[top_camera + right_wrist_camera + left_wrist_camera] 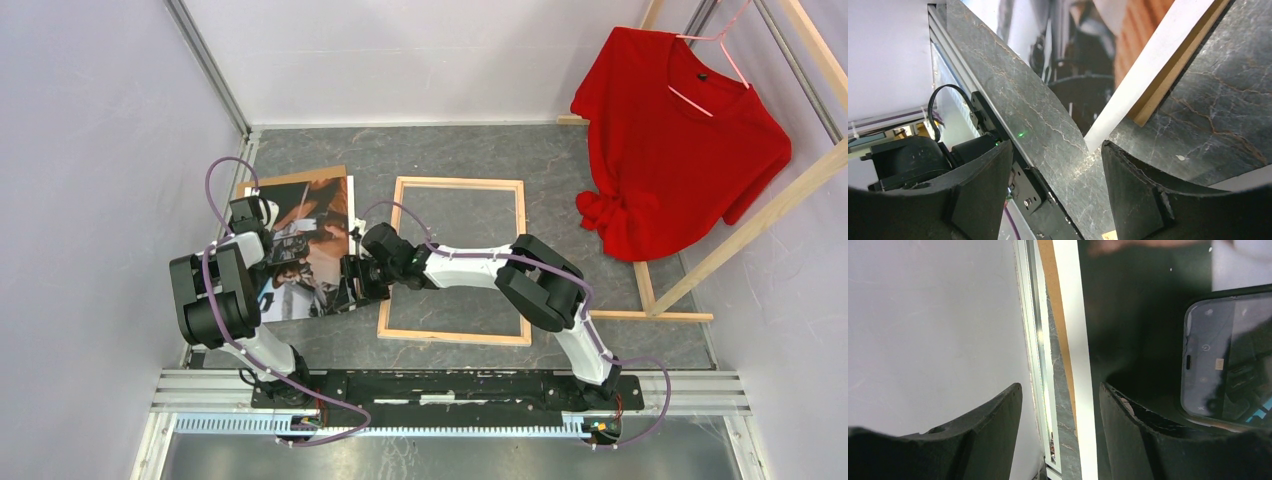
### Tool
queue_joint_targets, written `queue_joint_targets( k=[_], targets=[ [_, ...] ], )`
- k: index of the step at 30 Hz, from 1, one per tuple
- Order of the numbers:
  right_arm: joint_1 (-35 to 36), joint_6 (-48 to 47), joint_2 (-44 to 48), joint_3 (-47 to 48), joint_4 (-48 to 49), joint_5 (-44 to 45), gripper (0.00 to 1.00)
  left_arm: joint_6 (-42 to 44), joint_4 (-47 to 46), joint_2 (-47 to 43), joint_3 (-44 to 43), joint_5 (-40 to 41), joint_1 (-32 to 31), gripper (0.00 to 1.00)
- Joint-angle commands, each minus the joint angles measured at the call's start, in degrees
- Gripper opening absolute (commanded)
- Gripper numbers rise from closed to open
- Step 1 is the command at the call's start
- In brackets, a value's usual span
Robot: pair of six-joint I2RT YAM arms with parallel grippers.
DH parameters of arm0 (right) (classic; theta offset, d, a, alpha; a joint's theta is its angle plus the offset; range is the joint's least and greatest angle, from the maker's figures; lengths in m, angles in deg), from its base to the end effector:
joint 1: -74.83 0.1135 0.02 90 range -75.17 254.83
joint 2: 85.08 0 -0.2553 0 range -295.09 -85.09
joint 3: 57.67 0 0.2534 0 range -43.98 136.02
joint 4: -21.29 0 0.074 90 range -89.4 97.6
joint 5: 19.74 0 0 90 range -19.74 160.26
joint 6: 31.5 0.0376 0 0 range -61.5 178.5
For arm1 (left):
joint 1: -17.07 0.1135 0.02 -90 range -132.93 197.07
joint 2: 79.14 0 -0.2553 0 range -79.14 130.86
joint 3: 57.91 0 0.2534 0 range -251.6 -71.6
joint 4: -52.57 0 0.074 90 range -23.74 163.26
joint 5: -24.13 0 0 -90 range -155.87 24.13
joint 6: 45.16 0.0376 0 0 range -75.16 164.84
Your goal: Put the photo into the frame
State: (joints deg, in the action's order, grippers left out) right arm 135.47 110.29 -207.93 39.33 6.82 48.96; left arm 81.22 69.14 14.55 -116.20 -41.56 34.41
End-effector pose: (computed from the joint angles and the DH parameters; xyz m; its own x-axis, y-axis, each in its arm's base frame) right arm 0.2184 0.4160 0.1469 -0.9410 -0.1796 -0.2869 -0.3370 0.5764 0.7445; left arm 0.2910 0.1071 0.1362 -0.9100 0.2821 -0.3037 0.0324 0.7788 0.6265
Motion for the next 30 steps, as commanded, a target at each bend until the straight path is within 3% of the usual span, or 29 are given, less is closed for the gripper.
queue_joint_targets(
  k=[1, 7, 17, 23, 30],
  targets=[
    [-0.13, 3.08, 3.19, -1.83, 5.08, -1.85, 0.72, -0.96, 4.05, 2.29, 2.68, -6.73, -0.07, 0.66],
    [-1.34, 11.57, 4.05, -9.68, 18.58, -3.49, 0.70, -1.05, 3.99, 2.16, 2.83, -6.69, -0.03, 0.66],
    [-1.74, 15.79, 3.41, -12.04, 26.60, -3.01, 0.63, -1.13, 4.08, 2.29, 2.78, -7.17, -0.07, 0.65],
    [-1.49, 7.76, 4.91, -6.98, 10.59, 2.11, 0.64, -0.89, 4.41, 2.29, 2.63, -7.50, -0.09, 0.65],
    [-0.91, 4.99, 4.58, -4.29, 3.42, 4.87, 0.67, -0.96, 4.85, 2.25, 2.23, -7.70, -0.05, 0.65]
  ],
)
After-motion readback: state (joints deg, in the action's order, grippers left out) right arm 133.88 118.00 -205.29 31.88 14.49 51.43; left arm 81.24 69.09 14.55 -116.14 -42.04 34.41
